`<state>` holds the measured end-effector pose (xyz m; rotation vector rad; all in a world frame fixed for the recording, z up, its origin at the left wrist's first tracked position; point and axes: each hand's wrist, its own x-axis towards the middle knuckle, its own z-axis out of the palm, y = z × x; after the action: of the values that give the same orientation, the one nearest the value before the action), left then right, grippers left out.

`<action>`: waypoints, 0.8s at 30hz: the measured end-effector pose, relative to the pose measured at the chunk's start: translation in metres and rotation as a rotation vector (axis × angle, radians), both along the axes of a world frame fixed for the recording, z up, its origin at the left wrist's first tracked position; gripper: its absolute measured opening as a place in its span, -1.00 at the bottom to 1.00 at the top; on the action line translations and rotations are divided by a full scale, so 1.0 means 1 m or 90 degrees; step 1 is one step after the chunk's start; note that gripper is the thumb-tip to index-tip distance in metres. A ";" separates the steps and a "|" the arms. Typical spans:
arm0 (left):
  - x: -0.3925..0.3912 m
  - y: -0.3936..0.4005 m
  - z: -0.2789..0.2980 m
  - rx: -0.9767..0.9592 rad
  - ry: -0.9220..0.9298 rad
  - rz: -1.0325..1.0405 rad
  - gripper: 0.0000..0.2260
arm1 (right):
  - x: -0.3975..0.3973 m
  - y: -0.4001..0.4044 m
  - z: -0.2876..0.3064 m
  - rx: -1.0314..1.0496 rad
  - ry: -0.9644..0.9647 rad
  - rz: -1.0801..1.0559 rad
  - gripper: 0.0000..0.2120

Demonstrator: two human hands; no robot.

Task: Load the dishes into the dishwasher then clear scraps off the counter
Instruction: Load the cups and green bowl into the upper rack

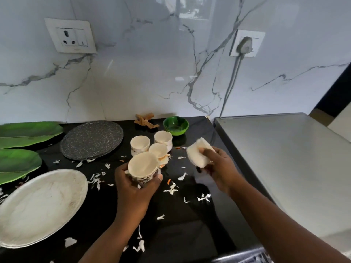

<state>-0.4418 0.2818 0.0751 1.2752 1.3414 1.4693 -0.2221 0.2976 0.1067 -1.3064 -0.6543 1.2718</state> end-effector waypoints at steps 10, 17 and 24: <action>0.182 -0.087 0.056 -0.036 -0.164 -0.496 -0.46 | 0.148 -0.164 0.013 0.090 0.499 0.011 -0.23; 0.342 -0.185 0.023 -0.192 -0.049 -0.697 -0.50 | 0.287 -0.306 -0.025 0.064 0.500 -0.168 -0.15; 0.434 -0.258 -0.054 -0.422 0.256 -0.777 -0.48 | 0.355 -0.405 -0.109 -0.084 0.483 -0.396 -0.47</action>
<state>-0.0076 0.0239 0.0207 1.4890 0.8134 -0.0718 0.1326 -0.1071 -0.0018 -0.9059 0.3557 1.1619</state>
